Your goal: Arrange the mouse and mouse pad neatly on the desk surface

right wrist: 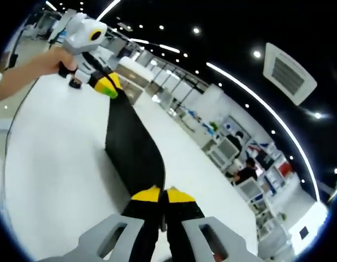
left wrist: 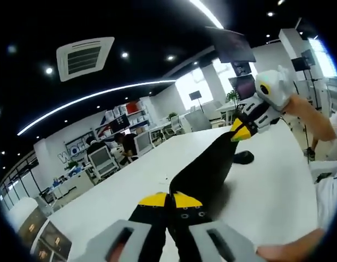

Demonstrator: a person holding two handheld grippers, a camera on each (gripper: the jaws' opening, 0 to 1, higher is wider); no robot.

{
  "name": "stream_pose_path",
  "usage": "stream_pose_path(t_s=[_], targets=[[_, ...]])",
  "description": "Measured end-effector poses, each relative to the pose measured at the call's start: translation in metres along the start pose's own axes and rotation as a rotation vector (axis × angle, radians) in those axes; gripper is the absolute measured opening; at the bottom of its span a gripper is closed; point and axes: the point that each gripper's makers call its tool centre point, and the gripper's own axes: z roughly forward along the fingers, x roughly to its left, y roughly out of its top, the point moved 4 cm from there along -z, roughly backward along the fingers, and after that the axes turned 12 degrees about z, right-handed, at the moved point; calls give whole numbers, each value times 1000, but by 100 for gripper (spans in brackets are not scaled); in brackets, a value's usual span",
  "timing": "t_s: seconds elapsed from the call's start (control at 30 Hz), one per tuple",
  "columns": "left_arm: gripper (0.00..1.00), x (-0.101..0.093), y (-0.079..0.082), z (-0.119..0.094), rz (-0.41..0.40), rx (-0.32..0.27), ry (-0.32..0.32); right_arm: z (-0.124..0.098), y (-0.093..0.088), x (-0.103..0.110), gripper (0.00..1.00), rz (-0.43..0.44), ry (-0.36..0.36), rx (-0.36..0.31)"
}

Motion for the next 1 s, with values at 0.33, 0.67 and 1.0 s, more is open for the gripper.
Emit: stream_pose_path(t_s=[0.33,0.67,1.0], targets=[[3,-41,-23,-26,-24,35,-115,-13,-32,34,2,51,127,38],[3,-89,-57,-47,-53,57,-194,-21,-67,72,2,76,201,65],[4,-127,-87,-60,-128,67,-292,-25,-100,103,2,101,260,100]])
